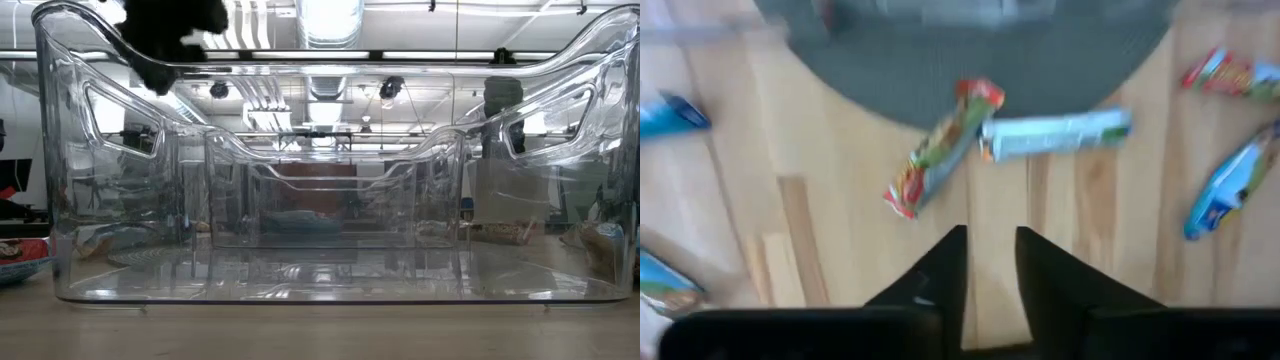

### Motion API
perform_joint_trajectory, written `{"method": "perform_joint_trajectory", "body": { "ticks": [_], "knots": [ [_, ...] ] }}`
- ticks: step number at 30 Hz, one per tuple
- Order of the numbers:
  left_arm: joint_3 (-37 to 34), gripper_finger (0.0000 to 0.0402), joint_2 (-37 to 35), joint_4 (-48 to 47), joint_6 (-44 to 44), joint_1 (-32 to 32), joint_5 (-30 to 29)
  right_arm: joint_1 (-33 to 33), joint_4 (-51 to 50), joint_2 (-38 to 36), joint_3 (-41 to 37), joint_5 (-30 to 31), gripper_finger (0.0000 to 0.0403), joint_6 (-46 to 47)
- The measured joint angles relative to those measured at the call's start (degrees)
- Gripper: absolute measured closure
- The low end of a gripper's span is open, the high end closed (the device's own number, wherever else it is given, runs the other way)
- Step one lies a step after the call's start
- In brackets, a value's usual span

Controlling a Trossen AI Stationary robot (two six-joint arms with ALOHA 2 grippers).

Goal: Pick and place Granola Bars by type
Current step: Put the red granola bar into the top transparent bin

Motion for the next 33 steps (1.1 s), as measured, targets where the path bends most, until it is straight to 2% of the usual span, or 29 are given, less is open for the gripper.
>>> {"method": "perform_joint_trajectory", "body": {
  "ticks": [6,11,17,33],
  "knots": [
    [-7.4,0.0253,0.1,2.7,0.2,-0.2,-2.2,0.0,0.0,0.0,0.0,0.0,0.0394,-0.1],
    [-10.3,0.0221,0.1,5.9,3.4,-0.3,-4.3,0.0,0.0,0.0,0.0,0.0,0.0394,-0.1],
    [-11.1,0.0204,0.1,8.2,11.3,-0.8,-7.6,0.0,0.0,0.0,0.0,-0.1,0.0394,0.7],
    [-11.0,0.0189,0.3,11.8,14.7,-1.4,-10.2,0.0,0.0,0.0,0.0,-0.1,0.0394,0.9]
  ]
}}
